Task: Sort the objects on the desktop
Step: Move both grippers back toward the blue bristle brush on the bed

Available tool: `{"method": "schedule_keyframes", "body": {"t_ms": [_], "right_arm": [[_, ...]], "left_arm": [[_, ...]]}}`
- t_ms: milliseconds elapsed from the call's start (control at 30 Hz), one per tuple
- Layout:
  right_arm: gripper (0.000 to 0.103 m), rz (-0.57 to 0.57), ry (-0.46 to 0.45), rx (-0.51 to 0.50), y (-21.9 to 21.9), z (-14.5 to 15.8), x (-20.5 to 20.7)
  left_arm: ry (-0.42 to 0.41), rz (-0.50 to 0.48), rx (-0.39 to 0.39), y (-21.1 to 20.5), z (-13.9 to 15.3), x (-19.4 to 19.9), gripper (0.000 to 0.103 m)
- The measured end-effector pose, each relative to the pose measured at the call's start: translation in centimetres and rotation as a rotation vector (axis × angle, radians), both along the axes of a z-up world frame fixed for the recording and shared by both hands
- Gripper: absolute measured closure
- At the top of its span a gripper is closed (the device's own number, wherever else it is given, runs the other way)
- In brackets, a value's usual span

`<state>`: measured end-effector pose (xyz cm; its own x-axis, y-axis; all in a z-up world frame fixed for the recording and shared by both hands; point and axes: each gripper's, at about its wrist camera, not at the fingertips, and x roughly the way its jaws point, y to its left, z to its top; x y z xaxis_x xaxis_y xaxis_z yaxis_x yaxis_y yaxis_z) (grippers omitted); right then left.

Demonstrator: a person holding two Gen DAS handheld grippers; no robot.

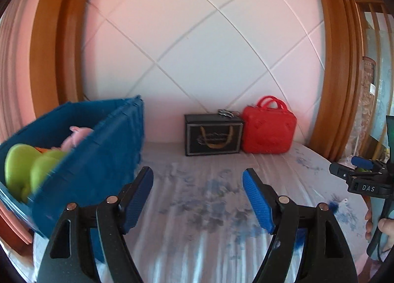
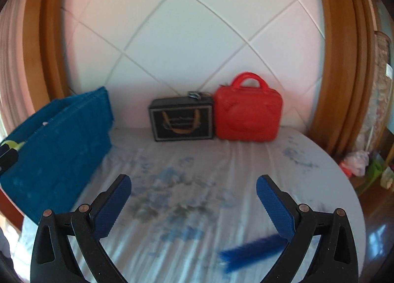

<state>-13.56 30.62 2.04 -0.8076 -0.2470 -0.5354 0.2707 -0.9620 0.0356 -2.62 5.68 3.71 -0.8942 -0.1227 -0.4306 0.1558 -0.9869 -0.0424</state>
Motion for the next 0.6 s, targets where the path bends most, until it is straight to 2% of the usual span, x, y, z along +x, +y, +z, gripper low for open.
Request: {"method": "schedule_keyframes", "body": {"t_ms": [67,200,333,433,600], "right_arm": [[0.0,-0.03,-0.033,0.042,6.2,-2.2,-1.3],[0.0,-0.085,-0.137,0.069,17.2,-5.7,-4.0],[0.0,-0.137,-0.285,0.087,26.0,-10.0,-6.2],[0.0,-0.163,-0.341,0.122,30.0,-12.9,-7.5],[0.0,-0.204,-0.417,0.077,34.3,-17.0,-9.4]], "left_arm": [[-0.06,-0.018,0.036,5.5,-3.3,-1.8,0.028],[-0.181,-0.039,0.059,12.8,-9.2,-5.0,0.028],[-0.351,-0.063,0.118,18.1,-15.2,-8.0,0.028],[-0.425,-0.095,0.098,21.2,-18.4,-9.3,0.028],[-0.496,-0.107,0.07,24.4,-22.4,-10.2,0.028]]}}
